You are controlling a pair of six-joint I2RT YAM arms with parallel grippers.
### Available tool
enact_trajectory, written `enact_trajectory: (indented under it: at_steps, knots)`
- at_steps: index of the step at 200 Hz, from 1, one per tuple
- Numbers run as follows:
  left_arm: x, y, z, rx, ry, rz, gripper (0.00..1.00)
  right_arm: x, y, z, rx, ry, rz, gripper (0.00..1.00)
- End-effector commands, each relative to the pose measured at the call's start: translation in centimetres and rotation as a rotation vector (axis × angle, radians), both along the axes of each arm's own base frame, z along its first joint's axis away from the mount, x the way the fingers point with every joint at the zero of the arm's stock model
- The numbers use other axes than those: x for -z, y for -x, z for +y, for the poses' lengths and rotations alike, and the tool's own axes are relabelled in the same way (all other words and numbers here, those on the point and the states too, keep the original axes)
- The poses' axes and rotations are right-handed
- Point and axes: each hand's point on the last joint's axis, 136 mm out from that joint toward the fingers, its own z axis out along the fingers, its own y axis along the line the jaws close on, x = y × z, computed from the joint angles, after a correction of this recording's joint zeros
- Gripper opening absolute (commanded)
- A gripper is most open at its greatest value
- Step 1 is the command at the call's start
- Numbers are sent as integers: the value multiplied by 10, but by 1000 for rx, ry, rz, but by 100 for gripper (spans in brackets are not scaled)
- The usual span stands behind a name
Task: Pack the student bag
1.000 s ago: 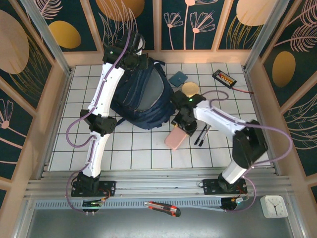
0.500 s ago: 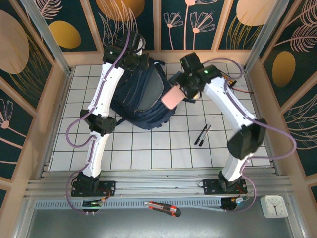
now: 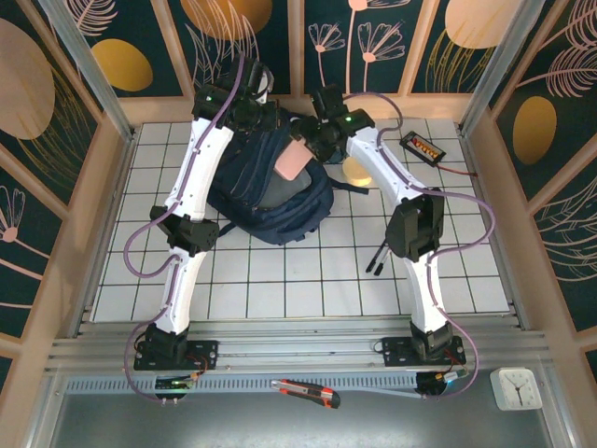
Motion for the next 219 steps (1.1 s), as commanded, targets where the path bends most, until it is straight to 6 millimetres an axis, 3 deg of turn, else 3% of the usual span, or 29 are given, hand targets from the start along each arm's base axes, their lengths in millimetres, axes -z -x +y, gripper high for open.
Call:
enact_trajectory:
  at_steps: [1, 10, 13, 33, 47, 81, 110, 134, 155, 172, 178, 183, 207, 208, 210, 219]
  knots:
    - [-92, 10, 10, -28, 111, -225, 0, -15, 5, 52, -190, -178, -57, 73]
    - [-92, 9, 11, -34, 105, -226, 0, -17, 8, 57, -227, -199, -58, 96]
    - [-91, 8, 11, -35, 103, -227, 0, -17, 10, 57, -233, -200, -55, 99]
    - [-91, 7, 12, -40, 97, -232, 0, -20, 19, 59, -288, -213, -83, 99]
    - [-90, 5, 11, -39, 96, -233, 0, -33, 31, 61, -333, -267, -129, 99]
    - [-87, 5, 14, -48, 74, -231, 0, -51, 43, 36, -336, -353, -186, 99]
    - [-84, 4, 12, -37, 72, -224, 0, -69, 41, -6, -257, -309, -288, 99]
    - [-81, 4, 13, -36, 61, -218, 0, -76, 23, -68, -80, -87, -359, 99]
    - [-79, 3, 16, -44, 48, -217, 0, -51, 2, -124, 35, -10, -245, 99]
    - [-75, 2, 16, -46, 42, -209, 0, -20, -22, -144, 16, 45, -180, 99]
    - [-73, 1, 15, -47, 41, -206, 0, -6, -31, -147, 7, 76, -161, 99]
    - [-72, 1, 15, -48, 42, -204, 0, -7, -37, -146, -9, 81, -172, 99]
    - [-70, -1, 18, -53, 34, -200, 0, 24, -72, -129, -101, 64, -179, 95]
    - [-70, -1, 18, -55, 33, -200, 0, 32, -73, -129, -103, 66, -165, 95]
    - [-70, -1, 19, -57, 32, -200, 0, 27, -76, -128, -107, 67, -183, 95]
    - [-70, -1, 23, -70, 22, -198, 0, 47, -87, -127, -117, 87, -168, 94]
